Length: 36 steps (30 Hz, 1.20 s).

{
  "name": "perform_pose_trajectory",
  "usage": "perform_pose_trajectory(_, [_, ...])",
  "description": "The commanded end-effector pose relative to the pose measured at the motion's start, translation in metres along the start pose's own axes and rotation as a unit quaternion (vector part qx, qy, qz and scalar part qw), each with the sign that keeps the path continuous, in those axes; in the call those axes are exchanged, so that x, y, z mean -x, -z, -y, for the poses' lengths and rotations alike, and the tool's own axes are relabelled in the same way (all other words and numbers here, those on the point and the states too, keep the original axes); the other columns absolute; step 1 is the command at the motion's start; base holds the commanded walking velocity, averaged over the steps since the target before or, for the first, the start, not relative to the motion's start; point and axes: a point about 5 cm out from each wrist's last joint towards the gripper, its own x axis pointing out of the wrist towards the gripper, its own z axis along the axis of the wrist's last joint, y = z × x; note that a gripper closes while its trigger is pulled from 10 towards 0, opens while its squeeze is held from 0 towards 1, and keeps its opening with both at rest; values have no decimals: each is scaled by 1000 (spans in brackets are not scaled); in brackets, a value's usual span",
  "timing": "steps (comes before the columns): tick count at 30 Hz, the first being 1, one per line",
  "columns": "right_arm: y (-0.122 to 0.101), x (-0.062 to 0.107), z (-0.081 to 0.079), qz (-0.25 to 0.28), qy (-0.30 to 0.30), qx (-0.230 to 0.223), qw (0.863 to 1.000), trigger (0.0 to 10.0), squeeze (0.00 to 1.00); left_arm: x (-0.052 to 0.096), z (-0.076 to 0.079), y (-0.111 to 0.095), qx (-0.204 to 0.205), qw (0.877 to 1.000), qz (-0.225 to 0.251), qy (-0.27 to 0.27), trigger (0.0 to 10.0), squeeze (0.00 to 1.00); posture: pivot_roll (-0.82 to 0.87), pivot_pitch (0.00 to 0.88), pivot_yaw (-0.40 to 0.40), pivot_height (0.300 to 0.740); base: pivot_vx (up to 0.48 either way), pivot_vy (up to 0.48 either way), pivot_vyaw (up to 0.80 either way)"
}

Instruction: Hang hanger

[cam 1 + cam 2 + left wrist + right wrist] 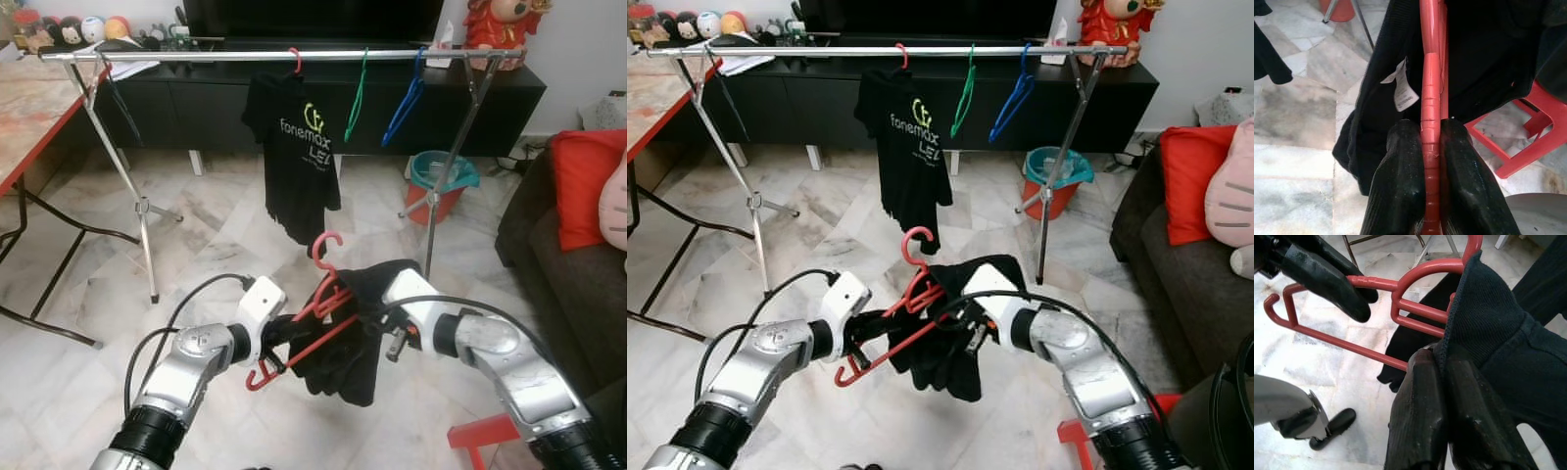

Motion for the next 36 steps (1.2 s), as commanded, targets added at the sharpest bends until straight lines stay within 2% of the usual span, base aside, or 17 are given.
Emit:
perform_pose_trajectory(1, [-2,9,6,8,6,17,1000,10000,0,2,2,-11,3,999,30,10,10000,0,27,81,-31,736,0,0,0])
perform_pose_trajectory(6, [-3,15,14,4,11,28,1000,10000,0,2,8,-12,4,999,33,34,10000,0,24,80,-34,736,0,0,0])
perform_pose_trajectory(12, [-2,15,13,3,-1,34,999,10000,0,1,9,-13,7,999,39,36,10000,0,25,81,-35,736,0,0,0])
perform_pose_trajectory(13, [-3,13,11,6,-6,34,999,10000,47,0,9,-14,7,999,43,32,10000,0,25,80,-36,736,0,0,0])
perform_pose_trajectory(14, [-4,12,10,8,-11,35,999,10000,176,-1,8,-15,7,998,48,28,10000,0,25,80,-36,736,0,0,0])
perform_pose_trajectory(15, [-6,11,7,12,-19,37,999,10000,204,-3,8,-18,9,998,56,22,10000,0,24,80,-37,736,0,0,0])
perform_pose_trajectory(16, [-7,11,6,15,-23,38,999,10000,404,-3,8,-18,9,998,59,20,10000,0,24,79,-38,736,0,0,0])
perform_pose_trajectory(17, [-8,11,6,17,-25,39,999,10000,522,-3,7,-19,9,998,60,18,10000,0,24,78,-38,736,0,0,0])
perform_pose_trajectory(27, [-5,10,2,11,-39,45,998,10000,510,-7,12,-24,19,996,77,28,10000,0,22,76,-44,736,0,0,0])
perform_pose_trajectory(32, [-4,11,4,5,-33,52,998,10000,561,-8,14,-27,23,995,87,34,10000,0,21,78,-46,736,0,0,0])
perform_pose_trajectory(33, [-5,12,7,3,-24,52,998,10000,871,-7,14,-27,23,995,89,36,10000,0,19,77,-47,736,0,0,0])
perform_pose_trajectory(34, [-5,12,9,2,-22,52,998,10000,929,-7,13,-27,23,995,89,36,10000,0,19,77,-47,736,0,0,0])
perform_pose_trajectory(35, [-5,12,9,2,-22,52,998,10000,929,-7,13,-27,23,995,89,36,10000,0,19,77,-47,736,0,0,0])
perform_pose_trajectory(36, [-5,13,9,2,-21,52,998,10000,1000,-7,13,-27,22,995,90,36,10000,0,16,77,-48,736,0,0,0])
